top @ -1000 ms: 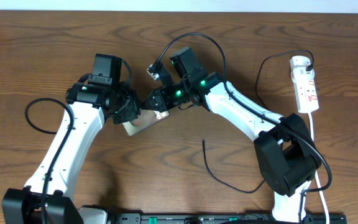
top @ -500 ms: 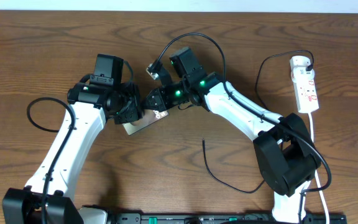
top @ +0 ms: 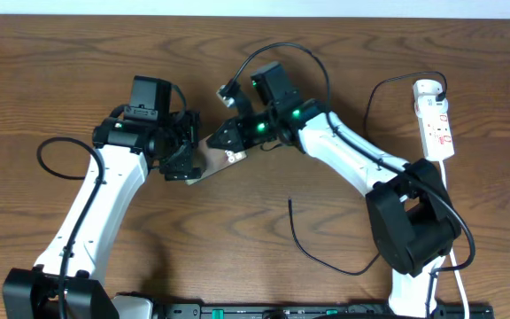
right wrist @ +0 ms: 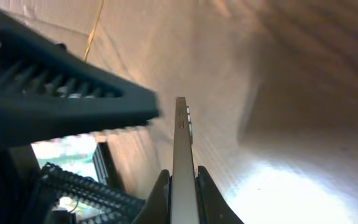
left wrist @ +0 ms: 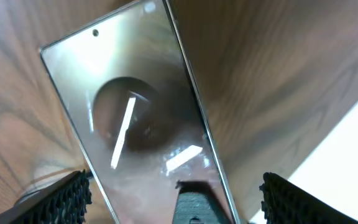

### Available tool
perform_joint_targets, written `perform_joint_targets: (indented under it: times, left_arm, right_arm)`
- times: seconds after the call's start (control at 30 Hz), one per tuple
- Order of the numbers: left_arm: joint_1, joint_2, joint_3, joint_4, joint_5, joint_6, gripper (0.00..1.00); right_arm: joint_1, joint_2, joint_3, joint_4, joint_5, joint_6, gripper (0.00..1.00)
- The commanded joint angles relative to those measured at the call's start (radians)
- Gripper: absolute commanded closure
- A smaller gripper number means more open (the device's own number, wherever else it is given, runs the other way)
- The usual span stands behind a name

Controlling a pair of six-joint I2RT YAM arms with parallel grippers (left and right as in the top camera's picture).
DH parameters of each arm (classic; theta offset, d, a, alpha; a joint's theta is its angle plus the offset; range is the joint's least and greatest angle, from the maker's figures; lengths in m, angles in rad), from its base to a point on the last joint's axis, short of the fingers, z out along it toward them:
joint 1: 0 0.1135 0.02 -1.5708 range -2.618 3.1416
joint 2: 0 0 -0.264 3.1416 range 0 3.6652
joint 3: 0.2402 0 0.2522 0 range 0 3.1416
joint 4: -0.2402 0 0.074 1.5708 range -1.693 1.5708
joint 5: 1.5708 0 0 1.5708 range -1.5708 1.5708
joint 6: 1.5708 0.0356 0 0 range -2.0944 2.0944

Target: Plug charger to phone and switch on socket

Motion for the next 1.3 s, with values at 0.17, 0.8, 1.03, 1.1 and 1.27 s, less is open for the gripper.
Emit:
perform_joint_targets:
  times: [0.17, 0.8, 1.03, 1.1, 1.27]
  left_arm:
    - [0.043, -0.012, 0.002, 0.062, 0.155, 0.236, 0.14]
    - [0.05, -0.012, 0.002, 0.513, 0.158, 0.373, 0.14]
    - [0.05, -0.012, 0.002, 0.684, 0.141, 0.373, 0.14]
    - [0.05, -0.012, 0.002, 0.715, 0.125, 0.373, 0.14]
    - [0.05, -0.011, 0.002, 0.757, 0.092, 0.373, 0.13]
  right_arm:
    - [-0.119, -0.008, 0.023, 0.065, -0.052, 0.107, 0.99]
    - [-0.227, -0.008, 0.023, 0.499, -0.067, 1.118, 0.99]
    - [-0.222, -0.008, 0.023, 0.612, -0.017, 1.318, 0.99]
    - [-0.22, -0.008, 0.023, 0.65, 0.002, 1.359, 0.99]
    - [-0.211, -0.008, 0.023, 0.748, 0.034, 1.464, 0.99]
